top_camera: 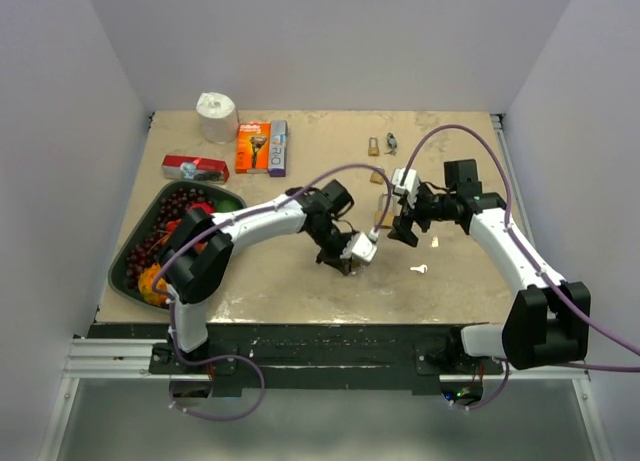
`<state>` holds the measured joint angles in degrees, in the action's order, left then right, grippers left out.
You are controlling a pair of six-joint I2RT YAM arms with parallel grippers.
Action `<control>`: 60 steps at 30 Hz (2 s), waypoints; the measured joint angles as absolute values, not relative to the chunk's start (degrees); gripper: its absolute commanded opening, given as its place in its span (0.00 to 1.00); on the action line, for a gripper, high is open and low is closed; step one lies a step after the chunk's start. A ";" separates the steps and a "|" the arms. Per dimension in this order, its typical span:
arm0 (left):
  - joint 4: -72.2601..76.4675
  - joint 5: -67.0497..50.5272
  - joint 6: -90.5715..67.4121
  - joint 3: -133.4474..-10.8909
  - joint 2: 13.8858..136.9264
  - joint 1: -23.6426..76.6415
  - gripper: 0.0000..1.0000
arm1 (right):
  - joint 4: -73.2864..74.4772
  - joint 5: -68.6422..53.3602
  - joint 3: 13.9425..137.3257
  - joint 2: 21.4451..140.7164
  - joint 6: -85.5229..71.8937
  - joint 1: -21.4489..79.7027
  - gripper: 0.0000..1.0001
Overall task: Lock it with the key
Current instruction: Adjust the lock at the center of the board, then pick up the lock from the center of the board.
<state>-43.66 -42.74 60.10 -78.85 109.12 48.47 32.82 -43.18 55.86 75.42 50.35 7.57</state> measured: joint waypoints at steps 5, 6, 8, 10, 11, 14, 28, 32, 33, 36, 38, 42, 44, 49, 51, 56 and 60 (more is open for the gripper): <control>-39.16 -51.53 45.34 -83.90 108.42 39.97 0.00 | 28.21 -43.88 54.52 75.31 44.23 6.74 0.99; -37.74 -53.15 42.33 -83.92 108.40 38.76 0.00 | 27.18 -44.45 54.11 75.31 42.83 6.39 0.99; -32.97 -57.17 33.08 -83.31 108.40 35.77 0.00 | 25.28 -45.17 53.17 75.26 40.25 5.67 0.99; -24.84 -60.29 23.49 -81.30 108.25 33.50 0.00 | 22.96 -46.04 51.48 74.98 37.52 4.99 0.99; -20.36 -61.71 18.17 -79.90 108.03 32.36 0.00 | 22.09 -46.19 50.54 74.70 36.47 4.71 0.99; -9.47 -64.23 6.04 -76.44 107.57 29.56 0.00 | 20.32 -46.61 48.36 74.06 34.00 4.54 0.99; -10.11 -58.04 9.65 -75.09 106.61 26.33 0.80 | 18.00 -47.59 47.33 74.06 28.47 4.54 0.99; -23.92 -54.63 26.89 -77.80 105.47 26.83 0.81 | 18.00 -47.53 47.33 74.06 28.47 4.54 0.99; -26.48 -53.21 30.85 -78.39 105.27 27.38 0.82 | 18.00 -47.51 47.33 74.06 28.47 4.54 0.99; -32.12 -48.36 40.14 -78.54 104.40 30.37 0.82 | 18.00 -47.46 47.33 74.06 28.40 4.54 0.99; -34.20 -45.65 44.01 -78.54 104.27 33.04 0.83 | 18.00 -47.33 47.33 74.06 28.25 4.54 0.99; -36.10 -41.34 48.18 -78.54 104.27 38.81 0.77 | 18.00 -46.87 47.33 74.06 28.05 4.54 0.99; -35.99 -39.79 48.69 -78.54 104.27 40.71 0.67 | 17.98 -46.46 47.33 74.06 27.97 4.54 0.99; -35.35 -36.53 48.40 -79.22 106.10 41.78 0.25 | 17.98 -45.95 47.33 74.06 27.79 4.54 0.99; -34.87 -34.81 48.16 -79.55 107.61 41.76 0.11 | 17.98 -45.91 47.33 74.04 27.77 4.54 0.99; -34.52 -32.51 47.05 -79.61 108.68 41.65 0.00 | 17.80 -45.52 47.31 73.17 27.35 4.54 0.99; -34.22 -33.04 43.18 -79.94 108.79 40.97 0.00 | 15.29 -44.82 47.09 72.60 25.74 4.54 0.99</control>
